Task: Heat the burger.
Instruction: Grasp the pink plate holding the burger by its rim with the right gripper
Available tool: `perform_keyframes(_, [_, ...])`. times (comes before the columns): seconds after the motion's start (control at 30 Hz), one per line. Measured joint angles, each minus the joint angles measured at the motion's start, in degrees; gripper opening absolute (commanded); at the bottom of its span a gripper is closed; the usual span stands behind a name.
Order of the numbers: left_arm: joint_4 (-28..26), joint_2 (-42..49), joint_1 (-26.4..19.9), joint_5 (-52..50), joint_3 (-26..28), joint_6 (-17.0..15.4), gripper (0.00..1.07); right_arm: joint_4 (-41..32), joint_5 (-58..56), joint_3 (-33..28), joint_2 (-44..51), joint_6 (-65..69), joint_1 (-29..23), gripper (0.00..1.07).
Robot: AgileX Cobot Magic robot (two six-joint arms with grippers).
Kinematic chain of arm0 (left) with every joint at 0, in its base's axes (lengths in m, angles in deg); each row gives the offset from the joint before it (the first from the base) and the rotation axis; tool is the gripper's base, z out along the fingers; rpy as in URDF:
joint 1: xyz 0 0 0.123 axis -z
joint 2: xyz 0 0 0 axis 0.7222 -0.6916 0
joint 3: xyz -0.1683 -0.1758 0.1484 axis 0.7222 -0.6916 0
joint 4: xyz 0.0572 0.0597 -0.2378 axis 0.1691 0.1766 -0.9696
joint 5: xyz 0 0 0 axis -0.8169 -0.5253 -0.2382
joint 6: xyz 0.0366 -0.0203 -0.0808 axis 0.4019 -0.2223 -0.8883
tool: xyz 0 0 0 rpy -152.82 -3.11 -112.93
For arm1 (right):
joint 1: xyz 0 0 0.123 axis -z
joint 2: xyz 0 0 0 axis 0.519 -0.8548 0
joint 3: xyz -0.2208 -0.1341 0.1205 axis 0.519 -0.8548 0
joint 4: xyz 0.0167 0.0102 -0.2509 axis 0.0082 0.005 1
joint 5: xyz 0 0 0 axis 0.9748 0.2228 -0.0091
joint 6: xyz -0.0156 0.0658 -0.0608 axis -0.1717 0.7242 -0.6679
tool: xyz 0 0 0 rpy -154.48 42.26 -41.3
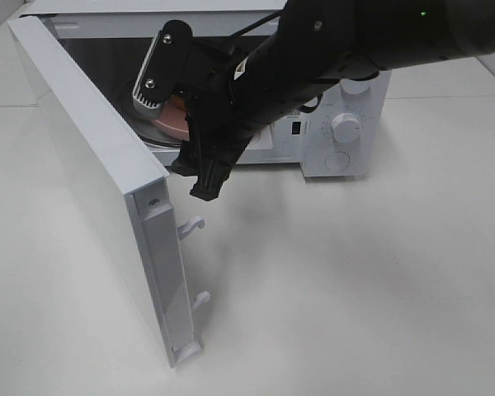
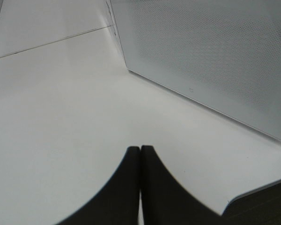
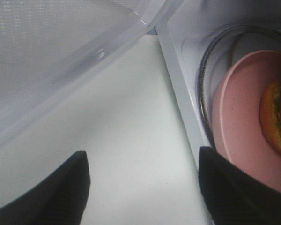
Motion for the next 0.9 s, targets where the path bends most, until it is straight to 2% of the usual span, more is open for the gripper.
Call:
perform_keyframes(0.03, [0.00,0.00,0.00,0.00,0.00,0.00,0.00,2.58,0.00,3.04,-2.29,0.00,0.00,0.65])
perform_keyframes(0.13, [0.00,0.00,0.00,0.00,0.00,0.00,0.00,4.35,0.00,6.19,-4.24,0.00,0.00,0.65])
perform_keyframes(0.4, [0.00,0.00,0.00,0.00,0.00,0.00,0.00,8.65,0.23,12.49,-9.00,0.00,0.00,0.65])
perform_keyframes(0.73, [0.00,0.00,0.00,0.00,0.00,0.00,0.00,17.07,0.74,14.04,-11.63,0.40,0.00,0.65])
perform_keyframes(0.9, [0.00,0.00,0.00,0.00,0.00,0.00,0.00,18.91,1.72,14.04,-11.63,0.46,0.00,0.65])
